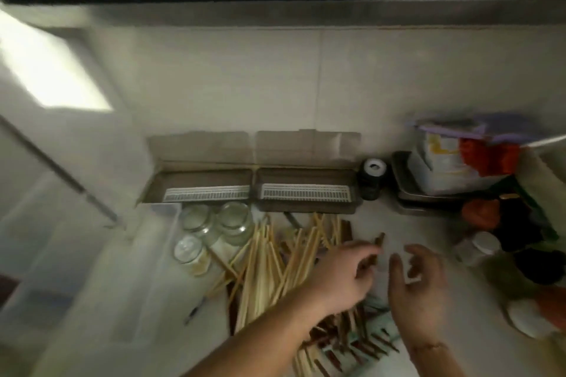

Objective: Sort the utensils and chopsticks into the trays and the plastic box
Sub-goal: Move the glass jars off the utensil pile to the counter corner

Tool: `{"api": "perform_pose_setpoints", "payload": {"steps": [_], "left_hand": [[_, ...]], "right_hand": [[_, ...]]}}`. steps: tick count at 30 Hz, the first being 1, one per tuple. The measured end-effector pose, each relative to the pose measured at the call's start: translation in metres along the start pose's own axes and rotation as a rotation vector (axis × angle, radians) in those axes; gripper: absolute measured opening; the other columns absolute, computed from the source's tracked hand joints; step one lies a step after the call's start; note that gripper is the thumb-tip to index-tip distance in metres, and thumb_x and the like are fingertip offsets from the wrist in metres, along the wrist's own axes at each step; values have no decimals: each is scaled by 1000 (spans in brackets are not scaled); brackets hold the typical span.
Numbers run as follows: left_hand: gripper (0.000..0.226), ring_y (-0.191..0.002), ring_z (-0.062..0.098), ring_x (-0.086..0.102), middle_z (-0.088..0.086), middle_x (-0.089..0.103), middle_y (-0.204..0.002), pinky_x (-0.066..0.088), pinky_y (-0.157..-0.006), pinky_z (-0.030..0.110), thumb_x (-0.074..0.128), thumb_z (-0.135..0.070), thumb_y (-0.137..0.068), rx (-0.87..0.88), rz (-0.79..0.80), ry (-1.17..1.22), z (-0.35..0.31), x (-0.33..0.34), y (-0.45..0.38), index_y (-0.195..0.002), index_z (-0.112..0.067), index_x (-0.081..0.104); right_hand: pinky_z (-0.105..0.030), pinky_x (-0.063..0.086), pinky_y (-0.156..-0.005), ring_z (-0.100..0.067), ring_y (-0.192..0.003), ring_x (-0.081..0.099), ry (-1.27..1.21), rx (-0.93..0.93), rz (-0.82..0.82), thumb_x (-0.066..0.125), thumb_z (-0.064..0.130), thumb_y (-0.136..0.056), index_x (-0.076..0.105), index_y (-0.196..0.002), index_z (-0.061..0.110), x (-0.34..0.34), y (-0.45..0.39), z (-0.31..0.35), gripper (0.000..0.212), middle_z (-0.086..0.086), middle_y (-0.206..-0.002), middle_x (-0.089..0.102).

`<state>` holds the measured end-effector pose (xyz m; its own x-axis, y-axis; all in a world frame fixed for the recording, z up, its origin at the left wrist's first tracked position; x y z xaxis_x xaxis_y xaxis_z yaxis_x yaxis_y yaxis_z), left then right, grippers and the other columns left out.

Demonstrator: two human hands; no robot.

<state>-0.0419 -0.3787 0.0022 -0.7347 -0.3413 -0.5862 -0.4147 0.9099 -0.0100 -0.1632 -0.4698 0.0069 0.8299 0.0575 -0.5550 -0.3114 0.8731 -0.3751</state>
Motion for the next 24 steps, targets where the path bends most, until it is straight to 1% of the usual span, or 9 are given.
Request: {"api": "perform_pose_setpoints", "payload": {"steps": [1,3,5,7,10,13,17,20,24], "left_hand": [[32,-110,5,56,-10,59,-126,45,-96,21,51,-31,-93,-7,-52,-24,9,-25,12,-125,-34,55],[28,-104,7,57,-8,63,-116,47,-92,22,54,-28,-90,-6,-192,-121,26,-74,38,-117,-30,61],[27,-104,8,56,-7,64,-110,46,-93,23,57,-25,-86,-26,-368,-230,46,-122,67,-111,-27,65],[27,-104,13,57,-4,64,-108,46,-94,29,60,-20,-81,-68,-555,-286,67,-167,100,-107,-23,67],[36,-109,21,55,-1,61,-115,44,-97,35,62,-15,-75,-200,-730,-353,104,-216,145,-111,-19,66],[55,-119,20,45,-3,57,-125,36,-99,35,64,-12,-72,-383,-742,-405,139,-238,174,-126,-22,56],[69,-125,17,29,-4,56,-128,27,-97,34,60,-11,-73,-557,-644,-423,175,-241,191,-138,-26,42],[68,-130,15,26,-5,55,-130,24,-102,34,57,-14,-78,-595,-555,-406,191,-233,196,-141,-28,34],[63,-134,15,27,-7,49,-137,22,-109,34,52,-18,-84,-564,-508,-422,198,-227,197,-143,-27,31]], "right_hand": [[-26,46,-61,-9,-72,48,-51,-30,98,70,12,-79,58,-104,19,25,5,21,28,2,-91,52],[-35,52,-68,-12,-78,57,-105,-115,296,68,14,-80,59,-106,22,71,22,64,29,4,-96,58],[-32,52,-73,-13,-83,61,-98,-232,506,67,18,-81,59,-111,24,115,48,106,32,4,-102,62],[-29,52,-79,-12,-91,62,-94,-351,705,65,22,-80,55,-120,27,152,81,146,42,6,-110,62],[-21,43,-95,-12,-115,54,-67,-495,879,61,37,-80,43,-135,27,194,128,193,59,5,-131,53],[-20,37,-99,-15,-125,46,-66,-498,966,65,40,-78,31,-141,25,228,158,219,73,2,-140,44],[-31,46,-96,-21,-120,53,-75,-390,986,68,40,-75,28,-139,21,259,173,231,78,-5,-136,46],[-33,49,-91,-24,-114,57,-48,-346,968,69,34,-74,26,-138,25,273,176,231,77,-7,-134,45],[-35,53,-81,-21,-109,59,18,-338,950,73,29,-73,24,-134,33,286,177,232,79,-2,-135,43]]}}
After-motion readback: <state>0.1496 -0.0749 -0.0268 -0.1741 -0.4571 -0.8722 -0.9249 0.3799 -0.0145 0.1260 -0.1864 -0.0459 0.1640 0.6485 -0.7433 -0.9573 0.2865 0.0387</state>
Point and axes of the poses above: each hand's wrist, its own y-axis away from the middle knuckle, its own x-axis out of the palm, z = x × y, the point moved 10 cm from there along -y, towards the middle knuckle
